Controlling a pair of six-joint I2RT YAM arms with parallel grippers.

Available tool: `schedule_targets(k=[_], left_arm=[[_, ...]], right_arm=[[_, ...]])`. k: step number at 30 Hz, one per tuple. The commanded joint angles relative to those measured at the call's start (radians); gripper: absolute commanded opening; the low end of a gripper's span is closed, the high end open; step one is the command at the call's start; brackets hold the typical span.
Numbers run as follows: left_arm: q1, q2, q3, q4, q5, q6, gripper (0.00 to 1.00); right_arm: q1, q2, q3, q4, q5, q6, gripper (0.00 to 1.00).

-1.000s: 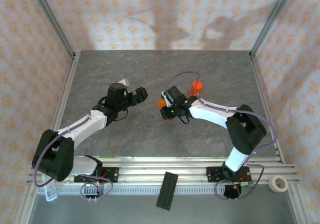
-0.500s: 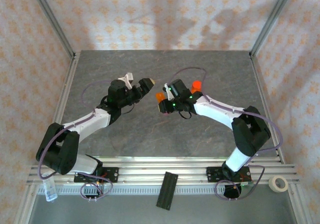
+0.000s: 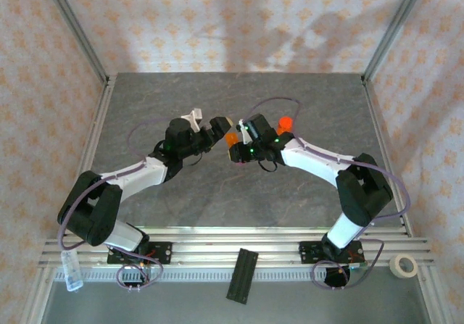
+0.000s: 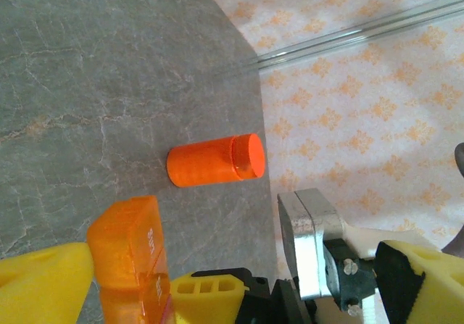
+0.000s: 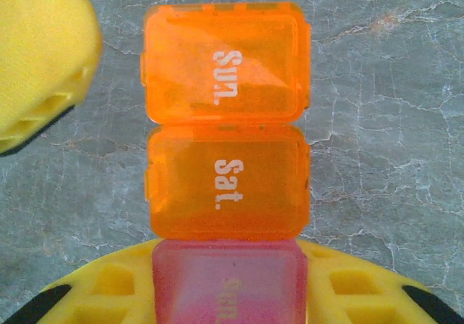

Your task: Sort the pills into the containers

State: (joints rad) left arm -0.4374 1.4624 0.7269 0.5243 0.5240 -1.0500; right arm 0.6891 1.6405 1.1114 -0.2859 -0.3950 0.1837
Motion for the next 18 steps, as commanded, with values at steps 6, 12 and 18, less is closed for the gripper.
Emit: schedule_targets(k=[6, 12, 18], left_arm=[[-0.026, 0.043, 0.049, 0.052, 0.004, -0.005, 1.0], [-0.043, 0.063, 0.073, 0.054, 0.005, -0.007, 0.99], [-0.056, 0.078, 0.085, 0.06, 0.002, -0.011, 1.0]], right_arm=[[0.0, -0.039, 0.018, 0.035, -0.014, 0.009, 0.29], [0.0, -0.037, 0.006, 0.045, -0.014, 0.01, 0.29], [0.001, -0.035, -0.005, 0.053, -0.013, 0.01, 0.29]])
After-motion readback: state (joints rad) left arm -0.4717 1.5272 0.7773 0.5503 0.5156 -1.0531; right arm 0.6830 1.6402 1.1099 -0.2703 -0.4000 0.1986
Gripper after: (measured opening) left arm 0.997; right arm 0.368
